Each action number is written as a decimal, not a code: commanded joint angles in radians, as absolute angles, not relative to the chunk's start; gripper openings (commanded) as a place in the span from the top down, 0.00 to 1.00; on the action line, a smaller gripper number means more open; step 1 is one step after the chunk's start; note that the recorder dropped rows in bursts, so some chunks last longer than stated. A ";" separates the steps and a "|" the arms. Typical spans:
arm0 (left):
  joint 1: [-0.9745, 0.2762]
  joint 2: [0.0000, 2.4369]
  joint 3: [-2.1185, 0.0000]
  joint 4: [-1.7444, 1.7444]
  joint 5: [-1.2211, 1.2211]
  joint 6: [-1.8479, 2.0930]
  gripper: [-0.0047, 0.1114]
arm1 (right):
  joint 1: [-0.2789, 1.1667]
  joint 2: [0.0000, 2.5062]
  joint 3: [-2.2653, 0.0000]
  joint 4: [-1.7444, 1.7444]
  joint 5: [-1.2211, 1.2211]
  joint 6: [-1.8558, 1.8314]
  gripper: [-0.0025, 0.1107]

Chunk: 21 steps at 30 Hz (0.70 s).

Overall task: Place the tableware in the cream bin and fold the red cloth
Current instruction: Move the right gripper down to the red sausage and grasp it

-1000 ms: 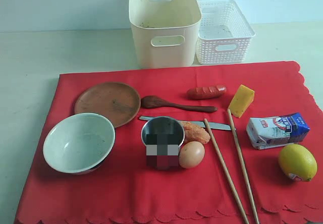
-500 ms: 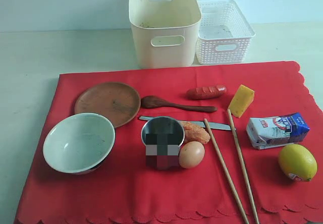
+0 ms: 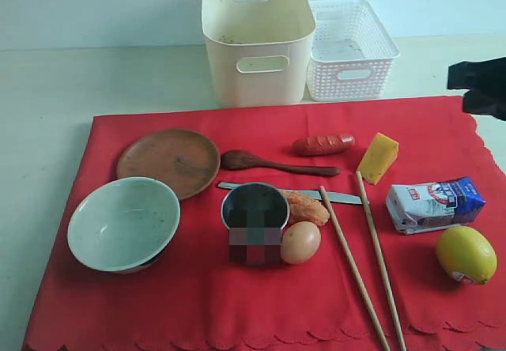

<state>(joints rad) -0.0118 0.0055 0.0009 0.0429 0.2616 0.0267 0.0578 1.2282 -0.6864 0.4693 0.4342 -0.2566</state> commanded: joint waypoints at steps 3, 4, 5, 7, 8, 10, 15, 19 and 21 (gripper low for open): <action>-0.011 0.000 0.000 0.037 0.260 0.021 0.94 | 0.058 1.399 -0.715 1.004 0.350 -0.784 0.98; -0.011 0.000 0.000 0.037 0.260 0.024 0.94 | 0.058 1.441 -0.733 1.051 0.374 -0.865 0.98; -0.011 0.000 0.000 0.037 0.260 0.024 0.94 | 0.058 1.471 -0.748 1.087 0.404 -0.909 0.98; -0.011 0.000 0.000 0.037 0.260 0.024 0.94 | 0.058 1.546 -0.798 1.120 0.471 -0.976 0.98; -0.011 0.000 0.000 0.037 0.260 0.024 0.94 | 0.058 1.576 -0.820 1.125 0.495 -0.990 0.98; -0.011 0.000 0.000 0.037 0.260 0.024 0.94 | 0.058 1.645 -0.878 1.123 0.539 -1.002 0.98; -0.011 0.000 0.000 0.037 0.260 0.020 0.94 | 0.124 1.757 -1.000 1.028 0.573 -1.002 0.90; -0.011 0.000 0.000 0.037 0.260 0.023 0.94 | 0.227 1.818 -1.088 0.881 0.540 -0.979 0.88; -0.011 0.000 0.000 0.037 0.260 0.023 0.94 | 0.273 1.850 -1.133 0.784 0.519 -0.953 0.85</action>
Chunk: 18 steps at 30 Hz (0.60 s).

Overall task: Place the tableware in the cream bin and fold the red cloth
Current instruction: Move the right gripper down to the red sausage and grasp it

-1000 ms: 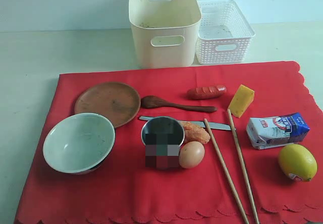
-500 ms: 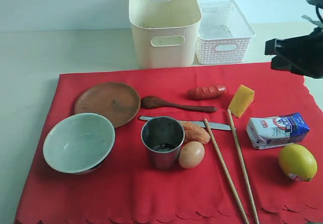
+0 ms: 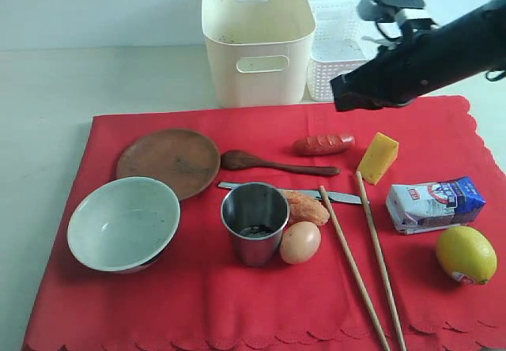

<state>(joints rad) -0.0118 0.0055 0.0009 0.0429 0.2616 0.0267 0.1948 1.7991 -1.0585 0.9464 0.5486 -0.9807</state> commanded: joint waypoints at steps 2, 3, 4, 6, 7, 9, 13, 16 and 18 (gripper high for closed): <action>-0.011 0.000 0.000 0.037 0.260 0.023 0.94 | 0.304 1.875 -1.169 0.679 0.503 -0.931 0.79; -0.011 0.000 0.000 0.037 0.260 0.023 0.94 | 0.313 1.885 -1.181 0.640 0.501 -0.931 0.76; -0.011 0.000 0.000 0.037 0.260 0.023 0.94 | 0.321 1.896 -1.196 0.595 0.505 -0.931 0.71; -0.011 0.000 0.000 0.037 0.260 0.021 0.94 | 0.326 1.912 -1.214 0.538 0.530 -0.931 0.61; -0.011 0.000 0.000 0.037 0.260 0.021 0.94 | 0.326 1.920 -1.222 0.518 0.547 -0.935 0.55; -0.011 0.000 0.000 0.037 0.260 0.021 0.94 | 0.326 1.931 -1.229 0.455 0.562 -0.939 0.46; -0.011 0.000 0.000 0.037 0.260 0.024 0.94 | 0.326 1.965 -1.233 0.326 0.559 -0.905 0.42; -0.011 0.000 0.000 0.037 0.260 0.024 0.94 | 0.326 1.996 -1.235 0.322 0.542 -0.905 0.42; -0.011 0.000 0.000 0.037 0.260 0.024 0.94 | 0.326 2.019 -1.244 0.320 0.544 -0.905 0.42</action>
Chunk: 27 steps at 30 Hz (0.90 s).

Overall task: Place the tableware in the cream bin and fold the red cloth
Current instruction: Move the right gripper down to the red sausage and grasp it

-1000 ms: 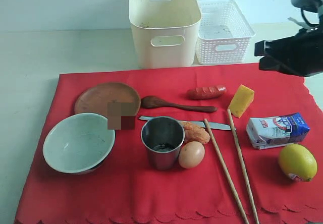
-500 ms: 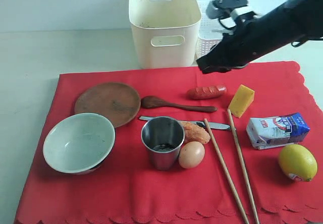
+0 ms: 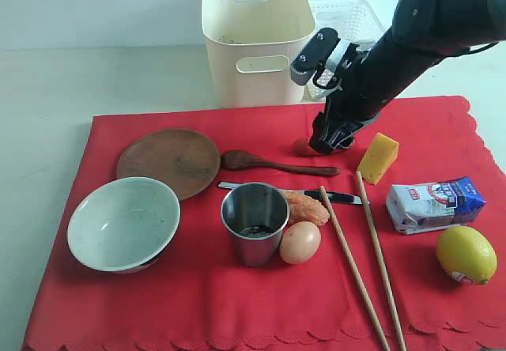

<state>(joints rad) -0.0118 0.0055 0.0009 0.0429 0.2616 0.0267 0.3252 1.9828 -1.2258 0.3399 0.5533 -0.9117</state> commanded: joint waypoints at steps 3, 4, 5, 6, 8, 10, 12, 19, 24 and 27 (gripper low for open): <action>-0.011 0.000 0.000 0.037 0.260 0.021 0.94 | 0.326 2.052 -1.258 0.317 0.540 -0.905 0.42; -0.011 0.000 0.000 0.037 0.260 0.021 0.94 | 0.326 2.062 -1.266 0.315 0.539 -0.905 0.42; -0.011 0.000 0.000 0.037 0.260 0.021 0.94 | 0.326 2.073 -1.271 0.313 0.539 -0.905 0.42; -0.011 0.000 0.000 0.037 0.260 0.021 0.94 | 0.326 2.083 -1.276 0.313 0.536 -0.905 0.42; -0.011 0.000 0.000 0.037 0.260 0.021 0.94 | 0.326 2.096 -1.276 0.310 0.519 -0.905 0.42; -0.011 0.000 0.000 0.037 0.260 0.023 0.94 | 0.326 2.106 -1.276 0.310 0.519 -0.905 0.42; -0.011 0.000 0.000 0.037 0.260 0.023 0.94 | 0.326 2.110 -1.276 0.308 0.519 -0.907 0.43; -0.011 0.000 0.000 0.037 0.260 0.021 0.94 | 0.326 2.110 -1.276 0.302 0.513 -0.907 0.74; -0.011 0.000 0.000 0.037 0.260 0.023 0.94 | 0.326 2.093 -1.276 0.302 0.513 -0.907 0.93; -0.011 0.000 0.000 0.037 0.260 0.021 0.94 | 0.326 2.045 -1.276 0.307 0.506 -0.901 0.98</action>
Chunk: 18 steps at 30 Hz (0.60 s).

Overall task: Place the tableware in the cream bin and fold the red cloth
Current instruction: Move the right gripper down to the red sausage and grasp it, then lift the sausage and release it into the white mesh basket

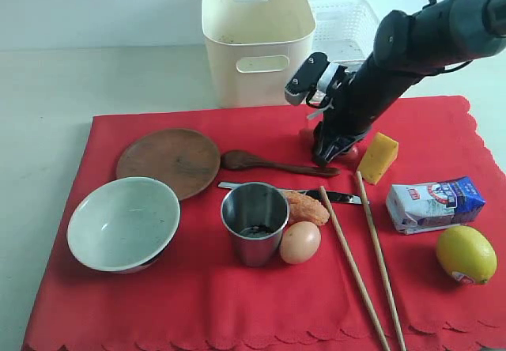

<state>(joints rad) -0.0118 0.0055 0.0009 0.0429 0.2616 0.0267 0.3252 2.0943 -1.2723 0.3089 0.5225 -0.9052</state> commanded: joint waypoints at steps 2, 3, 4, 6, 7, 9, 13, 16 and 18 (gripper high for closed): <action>-0.011 0.000 0.000 0.037 0.260 0.021 0.94 | 0.326 2.011 -1.276 0.307 0.506 -0.853 0.98; -0.011 0.000 0.000 0.037 0.260 0.021 0.94 | 0.326 1.995 -1.276 0.307 0.506 -0.833 0.98; -0.011 0.000 0.000 0.037 0.260 0.021 0.94 | 0.326 1.977 -1.276 0.307 0.506 -0.812 0.98; -0.011 0.000 0.000 0.037 0.260 0.023 0.94 | 0.326 1.947 -1.276 0.307 0.506 -0.801 0.98; -0.011 0.000 0.000 0.037 0.260 0.023 0.94 | 0.326 1.935 -1.276 0.307 0.499 -0.801 0.98; -0.011 0.000 0.000 0.037 0.260 0.023 0.94 | 0.326 1.913 -1.276 0.307 0.485 -0.801 0.98; -0.011 0.000 0.000 0.037 0.260 0.023 0.94 | 0.326 1.872 -1.276 0.307 0.384 -0.727 0.98; -0.011 0.000 0.000 0.037 0.260 0.023 0.94 | 0.326 1.861 -1.276 0.307 0.269 -0.659 0.98; -0.011 0.000 0.000 0.037 0.260 0.023 0.94 | 0.324 1.861 -1.276 0.307 0.207 -0.624 0.98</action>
<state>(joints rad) -0.0118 0.0055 0.0009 0.0429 0.2616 0.0267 0.3252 1.8747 -1.2723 0.3074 0.3163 -0.6816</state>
